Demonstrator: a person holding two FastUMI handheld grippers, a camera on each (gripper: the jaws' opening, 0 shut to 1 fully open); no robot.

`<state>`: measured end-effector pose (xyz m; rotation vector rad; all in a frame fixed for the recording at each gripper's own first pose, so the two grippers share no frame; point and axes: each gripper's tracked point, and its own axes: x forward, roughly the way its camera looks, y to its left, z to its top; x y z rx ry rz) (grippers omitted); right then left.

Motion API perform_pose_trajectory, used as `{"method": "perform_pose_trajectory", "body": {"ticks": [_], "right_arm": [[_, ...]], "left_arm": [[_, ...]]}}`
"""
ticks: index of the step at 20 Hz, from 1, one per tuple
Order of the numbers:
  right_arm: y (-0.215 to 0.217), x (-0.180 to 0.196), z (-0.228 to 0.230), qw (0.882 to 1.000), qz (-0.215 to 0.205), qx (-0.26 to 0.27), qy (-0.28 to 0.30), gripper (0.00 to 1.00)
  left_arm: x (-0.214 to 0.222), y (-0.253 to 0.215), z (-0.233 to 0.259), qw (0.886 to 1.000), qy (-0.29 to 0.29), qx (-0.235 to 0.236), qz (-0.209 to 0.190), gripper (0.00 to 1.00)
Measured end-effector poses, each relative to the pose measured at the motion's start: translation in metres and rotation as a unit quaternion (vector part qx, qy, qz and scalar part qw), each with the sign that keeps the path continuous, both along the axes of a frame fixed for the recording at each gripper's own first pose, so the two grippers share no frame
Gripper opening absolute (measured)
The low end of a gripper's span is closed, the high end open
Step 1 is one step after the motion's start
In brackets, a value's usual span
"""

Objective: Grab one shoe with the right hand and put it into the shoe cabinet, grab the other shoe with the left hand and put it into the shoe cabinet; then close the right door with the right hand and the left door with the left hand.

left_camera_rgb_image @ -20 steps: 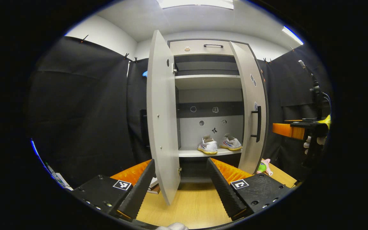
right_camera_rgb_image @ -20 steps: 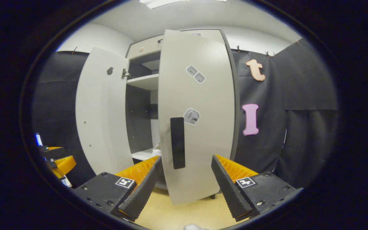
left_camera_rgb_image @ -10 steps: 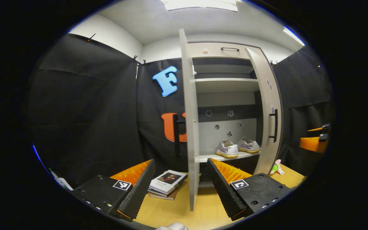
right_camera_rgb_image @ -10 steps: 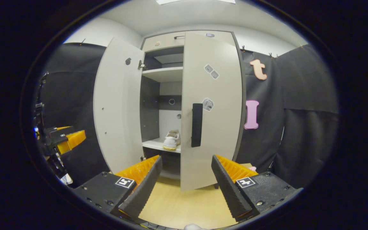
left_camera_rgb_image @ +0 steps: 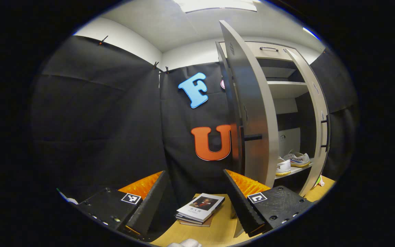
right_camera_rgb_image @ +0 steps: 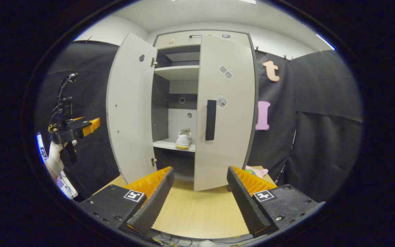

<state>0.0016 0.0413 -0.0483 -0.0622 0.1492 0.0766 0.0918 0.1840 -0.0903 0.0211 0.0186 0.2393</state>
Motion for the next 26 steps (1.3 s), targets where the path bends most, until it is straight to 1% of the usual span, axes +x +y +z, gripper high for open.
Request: {"method": "perform_pose_trajectory", "body": {"ticks": [1, 3, 4, 5, 6, 7, 9, 12, 15, 16, 19, 22, 23, 24, 25, 26], "right_arm": [[-0.002, -0.001, 0.0, 1.0, -0.005, 0.0, -0.001, 0.99], [-0.007, -0.004, 0.001, 1.0, -0.014, 0.0, -0.002, 0.99], [-0.009, -0.005, 0.002, 1.0, -0.017, 0.0, -0.004, 0.99], [-0.012, -0.005, 0.003, 1.0, -0.021, 0.0, -0.004, 1.0], [-0.014, -0.005, 0.003, 1.0, -0.023, 0.001, -0.003, 0.99], [-0.016, -0.004, 0.002, 1.0, -0.023, 0.003, -0.001, 1.0], [-0.018, -0.001, 0.001, 1.0, -0.021, 0.004, 0.001, 0.99], [-0.023, 0.004, 0.001, 1.0, -0.015, 0.006, 0.002, 1.0], [-0.031, 0.01, 0.001, 1.0, -0.004, 0.006, 0.002, 1.0], [-0.035, 0.012, 0.002, 1.0, -0.001, 0.006, 0.002, 0.99], [-0.051, 0.02, 0.002, 1.0, 0.009, 0.006, 0.004, 1.0], [-0.067, 0.028, 0.003, 1.0, 0.016, 0.009, 0.006, 1.0], [-0.072, 0.03, 0.004, 1.0, 0.018, 0.009, 0.006, 1.0], [-0.077, 0.032, 0.005, 1.0, 0.019, 0.007, 0.007, 1.0], [-0.083, 0.033, 0.006, 1.0, 0.02, 0.006, 0.007, 1.0], [-0.086, 0.035, 0.008, 1.0, 0.022, 0.007, 0.005, 1.0]], "left_arm": [[0.007, -0.002, -0.001, 1.0, -0.005, -0.004, -0.006, 0.97], [0.017, -0.006, -0.005, 1.0, 0.003, -0.002, -0.015, 0.97], [0.021, -0.007, -0.005, 1.0, 0.001, 0.0, -0.013, 0.97], [0.022, -0.008, -0.001, 1.0, -0.005, 0.003, -0.013, 1.0], [0.023, -0.011, -0.001, 1.0, -0.005, 0.006, -0.013, 0.91], [0.021, -0.013, 0.0, 1.0, -0.008, 0.01, -0.015, 0.9], [0.022, -0.02, 0.001, 1.0, -0.01, 0.019, -0.02, 0.89], [0.019, -0.036, 0.002, 1.0, -0.01, 0.013, -0.026, 0.86], [0.019, -0.064, 0.004, 0.999, -0.01, 0.011, -0.04, 0.86], [0.02, -0.075, 0.006, 0.999, -0.011, 0.014, -0.045, 0.86], [0.026, -0.108, 0.008, 0.998, -0.011, 0.017, -0.058, 0.86], [0.035, -0.14, 0.007, 0.998, 0.001, -0.008, -0.069, 0.86], [0.041, -0.148, 0.007, 0.997, 0.004, -0.018, -0.072, 0.88], [0.043, -0.155, 0.008, 0.997, 0.004, -0.024, -0.073, 0.95], [0.044, -0.16, 0.012, 0.997, 0.004, -0.024, -0.07, 0.98], [0.043, -0.163, 0.014, 0.997, 0.004, -0.022, -0.069, 0.96]]}}
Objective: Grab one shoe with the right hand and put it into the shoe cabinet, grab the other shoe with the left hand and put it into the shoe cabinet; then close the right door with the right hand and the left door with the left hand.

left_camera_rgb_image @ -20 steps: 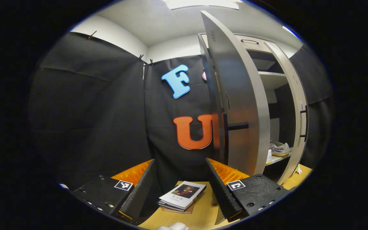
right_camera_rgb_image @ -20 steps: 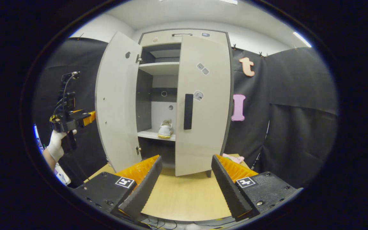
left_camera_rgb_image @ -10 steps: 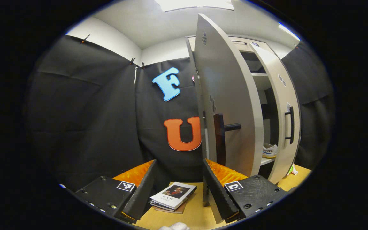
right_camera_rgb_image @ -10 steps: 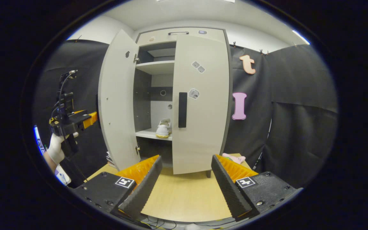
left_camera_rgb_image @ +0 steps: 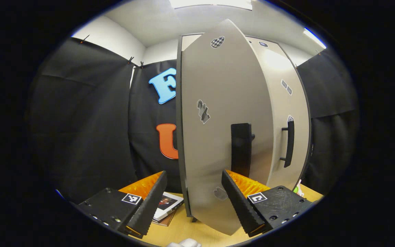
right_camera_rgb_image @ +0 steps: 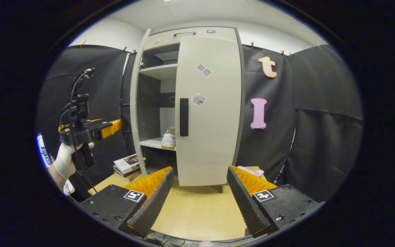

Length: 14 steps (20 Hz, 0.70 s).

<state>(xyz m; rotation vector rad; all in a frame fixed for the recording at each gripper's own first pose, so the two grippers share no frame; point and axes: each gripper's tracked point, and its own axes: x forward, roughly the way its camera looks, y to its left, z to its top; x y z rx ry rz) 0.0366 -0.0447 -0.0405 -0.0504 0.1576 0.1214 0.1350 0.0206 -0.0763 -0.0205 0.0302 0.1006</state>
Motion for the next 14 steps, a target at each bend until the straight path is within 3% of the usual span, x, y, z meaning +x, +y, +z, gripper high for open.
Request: {"method": "perform_pose_trajectory", "body": {"ticks": [7, 14], "right_arm": [[-0.007, 0.01, 0.008, 1.0, 0.011, 0.015, -0.008, 1.0], [0.007, 0.008, 0.013, 0.999, 0.015, 0.025, -0.017, 0.99]], "left_arm": [[-0.025, -0.024, -0.001, 1.0, 0.011, 0.015, -0.007, 0.96], [-0.072, -0.051, 0.001, 0.999, 0.028, 0.007, -0.042, 0.96]]}}
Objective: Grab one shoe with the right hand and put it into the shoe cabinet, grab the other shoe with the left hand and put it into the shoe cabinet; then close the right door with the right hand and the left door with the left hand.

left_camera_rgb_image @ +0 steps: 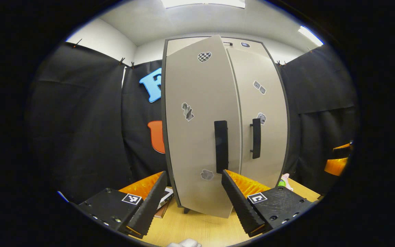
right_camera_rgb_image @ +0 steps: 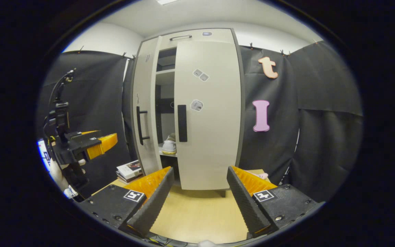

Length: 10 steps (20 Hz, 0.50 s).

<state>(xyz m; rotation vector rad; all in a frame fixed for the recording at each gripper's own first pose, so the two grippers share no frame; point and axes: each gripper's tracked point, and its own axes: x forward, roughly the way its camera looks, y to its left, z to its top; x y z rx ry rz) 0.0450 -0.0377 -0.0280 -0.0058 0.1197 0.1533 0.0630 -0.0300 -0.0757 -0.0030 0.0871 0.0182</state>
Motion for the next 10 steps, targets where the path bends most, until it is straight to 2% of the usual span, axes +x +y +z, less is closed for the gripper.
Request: {"method": "perform_pose_trajectory", "body": {"ticks": [2, 3, 10], "right_arm": [[0.005, -0.002, 0.002, 1.0, 0.001, 0.004, -0.005, 1.0], [0.007, -0.003, 0.003, 1.0, 0.001, 0.004, -0.007, 1.0], [0.014, -0.017, 0.005, 1.0, -0.014, 0.005, -0.022, 1.0]], "left_arm": [[-0.017, -0.003, 0.004, 1.0, 0.0, 0.001, -0.008, 1.0], [-0.024, -0.003, 0.007, 1.0, -0.004, -0.001, -0.006, 0.96], [-0.054, 0.01, 0.015, 1.0, -0.013, -0.018, 0.002, 0.96]]}}
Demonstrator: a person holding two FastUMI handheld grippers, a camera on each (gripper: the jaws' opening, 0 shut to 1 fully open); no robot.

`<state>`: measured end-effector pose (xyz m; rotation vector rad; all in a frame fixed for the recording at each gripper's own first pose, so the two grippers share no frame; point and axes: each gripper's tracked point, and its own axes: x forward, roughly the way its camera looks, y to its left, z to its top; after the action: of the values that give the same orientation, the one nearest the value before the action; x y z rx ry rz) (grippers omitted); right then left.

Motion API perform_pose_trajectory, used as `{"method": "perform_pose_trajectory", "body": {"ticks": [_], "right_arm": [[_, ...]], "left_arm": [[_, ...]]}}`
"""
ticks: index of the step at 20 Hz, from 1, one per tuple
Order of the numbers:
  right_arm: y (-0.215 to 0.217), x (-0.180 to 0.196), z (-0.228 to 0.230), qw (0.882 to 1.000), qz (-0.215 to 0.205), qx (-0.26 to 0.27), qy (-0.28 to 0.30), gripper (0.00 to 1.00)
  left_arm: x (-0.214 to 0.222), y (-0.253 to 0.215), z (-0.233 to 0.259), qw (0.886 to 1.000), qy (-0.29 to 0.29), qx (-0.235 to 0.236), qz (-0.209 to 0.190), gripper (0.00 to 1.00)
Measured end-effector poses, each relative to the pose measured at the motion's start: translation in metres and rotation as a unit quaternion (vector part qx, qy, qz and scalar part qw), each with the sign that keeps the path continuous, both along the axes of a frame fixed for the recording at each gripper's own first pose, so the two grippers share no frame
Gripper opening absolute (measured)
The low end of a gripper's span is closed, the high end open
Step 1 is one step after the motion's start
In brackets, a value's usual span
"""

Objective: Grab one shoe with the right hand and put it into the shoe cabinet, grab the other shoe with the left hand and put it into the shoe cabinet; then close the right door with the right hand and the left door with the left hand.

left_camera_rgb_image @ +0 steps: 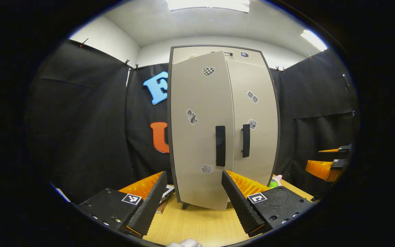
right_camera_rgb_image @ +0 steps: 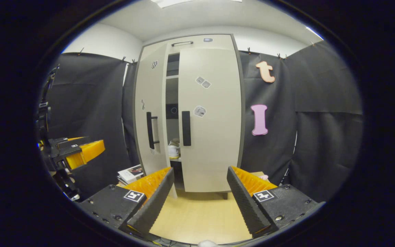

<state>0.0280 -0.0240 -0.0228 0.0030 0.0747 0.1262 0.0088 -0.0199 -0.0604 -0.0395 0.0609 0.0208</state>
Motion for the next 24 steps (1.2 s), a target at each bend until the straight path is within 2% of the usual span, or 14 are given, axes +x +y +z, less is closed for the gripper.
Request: {"method": "perform_pose_trajectory", "body": {"ticks": [12, 17, 18, 19, 21, 22, 24], "right_arm": [[0.007, -0.011, 0.001, 1.0, -0.008, -0.006, -0.004, 0.98], [0.005, -0.01, 0.0, 1.0, -0.012, -0.004, -0.003, 1.0], [0.005, -0.011, 0.0, 1.0, -0.013, -0.004, -0.003, 0.99], [0.005, -0.012, 0.0, 1.0, -0.014, -0.005, -0.004, 0.99], [0.005, -0.012, 0.0, 1.0, -0.015, -0.004, -0.006, 0.99], [0.005, -0.012, 0.001, 1.0, -0.016, -0.005, -0.006, 0.99], [0.004, -0.013, 0.001, 1.0, -0.017, -0.003, -0.007, 0.99]], "left_arm": [[-0.013, 0.005, -0.001, 1.0, 0.002, -0.005, -0.003, 0.96], [-0.015, 0.004, 0.0, 1.0, 0.003, -0.003, -0.007, 0.96], [-0.015, 0.003, 0.0, 1.0, 0.002, -0.003, -0.007, 1.0], [-0.016, 0.002, 0.0, 1.0, 0.003, -0.004, -0.008, 0.96], [-0.016, 0.001, 0.002, 1.0, 0.002, -0.005, -0.01, 1.0], [-0.017, 0.001, 0.002, 1.0, 0.002, -0.005, -0.011, 0.96], [-0.019, 0.0, 0.001, 1.0, 0.002, -0.003, -0.013, 0.96]]}}
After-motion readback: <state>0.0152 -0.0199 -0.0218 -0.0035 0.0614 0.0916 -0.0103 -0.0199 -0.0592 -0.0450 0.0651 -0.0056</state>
